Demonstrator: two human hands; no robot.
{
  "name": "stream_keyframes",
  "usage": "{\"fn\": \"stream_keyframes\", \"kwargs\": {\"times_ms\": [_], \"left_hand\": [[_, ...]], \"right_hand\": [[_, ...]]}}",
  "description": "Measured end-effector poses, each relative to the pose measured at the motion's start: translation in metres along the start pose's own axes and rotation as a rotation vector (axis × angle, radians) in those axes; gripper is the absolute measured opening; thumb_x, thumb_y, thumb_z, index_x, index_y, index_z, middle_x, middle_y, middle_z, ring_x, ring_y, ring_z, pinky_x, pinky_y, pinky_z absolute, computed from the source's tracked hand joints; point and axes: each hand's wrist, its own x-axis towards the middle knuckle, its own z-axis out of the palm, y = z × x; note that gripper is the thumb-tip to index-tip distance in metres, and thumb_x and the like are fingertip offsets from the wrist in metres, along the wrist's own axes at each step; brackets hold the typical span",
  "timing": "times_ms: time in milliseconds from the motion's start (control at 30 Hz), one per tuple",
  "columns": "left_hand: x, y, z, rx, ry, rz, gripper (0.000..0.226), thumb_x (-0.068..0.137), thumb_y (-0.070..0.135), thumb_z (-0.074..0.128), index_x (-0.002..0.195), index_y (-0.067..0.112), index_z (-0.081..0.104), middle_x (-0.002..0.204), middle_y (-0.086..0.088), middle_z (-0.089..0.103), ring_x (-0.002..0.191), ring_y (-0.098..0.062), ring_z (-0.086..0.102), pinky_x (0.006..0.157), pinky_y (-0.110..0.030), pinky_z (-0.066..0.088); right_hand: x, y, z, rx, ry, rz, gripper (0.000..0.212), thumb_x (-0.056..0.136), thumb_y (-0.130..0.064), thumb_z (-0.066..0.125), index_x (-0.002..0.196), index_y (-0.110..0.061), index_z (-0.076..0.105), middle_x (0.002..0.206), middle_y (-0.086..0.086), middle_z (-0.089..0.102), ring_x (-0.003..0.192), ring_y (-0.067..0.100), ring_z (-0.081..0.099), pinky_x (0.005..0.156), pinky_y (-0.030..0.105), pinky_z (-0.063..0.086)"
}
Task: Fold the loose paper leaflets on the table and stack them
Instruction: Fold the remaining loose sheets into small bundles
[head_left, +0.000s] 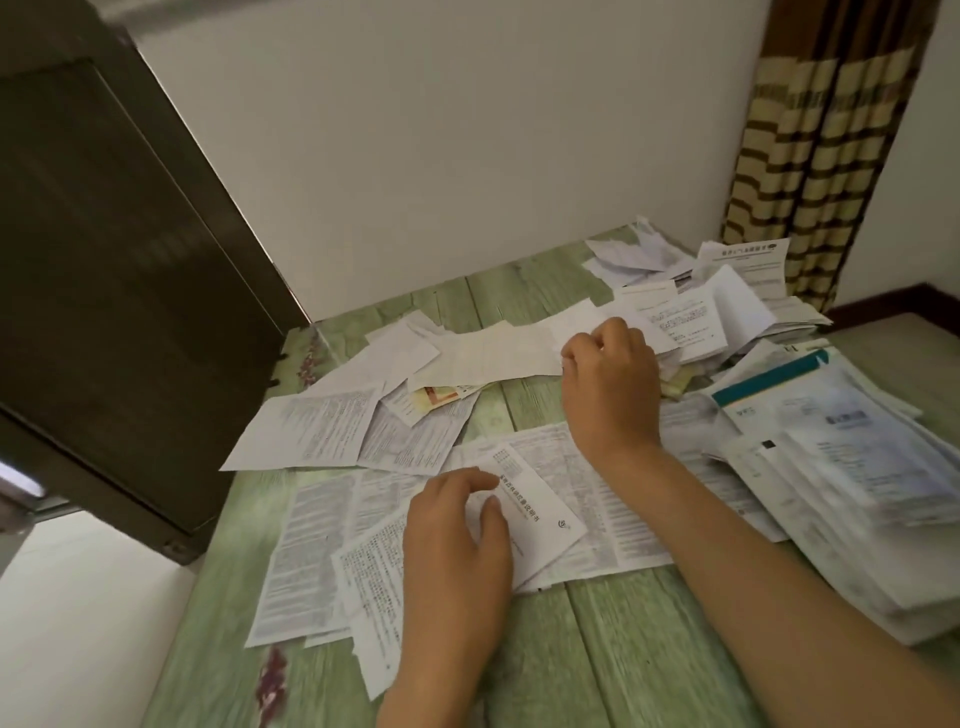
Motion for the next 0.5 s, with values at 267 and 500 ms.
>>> {"fn": "stream_keyframes", "kwargs": {"times_ms": [267, 500], "left_hand": [[0.007, -0.021, -0.023, 0.133, 0.003, -0.108, 0.028, 0.088, 0.016, 0.06, 0.115, 0.023, 0.056, 0.112, 0.015, 0.05, 0.116, -0.009, 0.046, 0.089, -0.014, 0.029], [0.002, -0.034, -0.032, 0.293, -0.187, -0.234, 0.071, 0.079, 0.047, 0.066, 0.141, 0.027, 0.034, 0.148, 0.003, 0.034, 0.14, -0.02, 0.025, 0.113, -0.048, 0.021]], "right_hand": [[-0.025, -0.035, -0.011, 0.342, -0.019, -0.291, 0.004, 0.075, 0.0, 0.067, 0.077, -0.003, 0.066, 0.073, 0.009, 0.057, 0.065, 0.023, 0.054, 0.057, 0.024, 0.041], [-0.039, -0.046, -0.011, 0.602, -0.442, -0.113, 0.007, 0.083, -0.005, 0.063, 0.081, -0.01, 0.067, 0.075, -0.015, 0.048, 0.068, -0.004, 0.047, 0.064, 0.01, 0.038]]}}
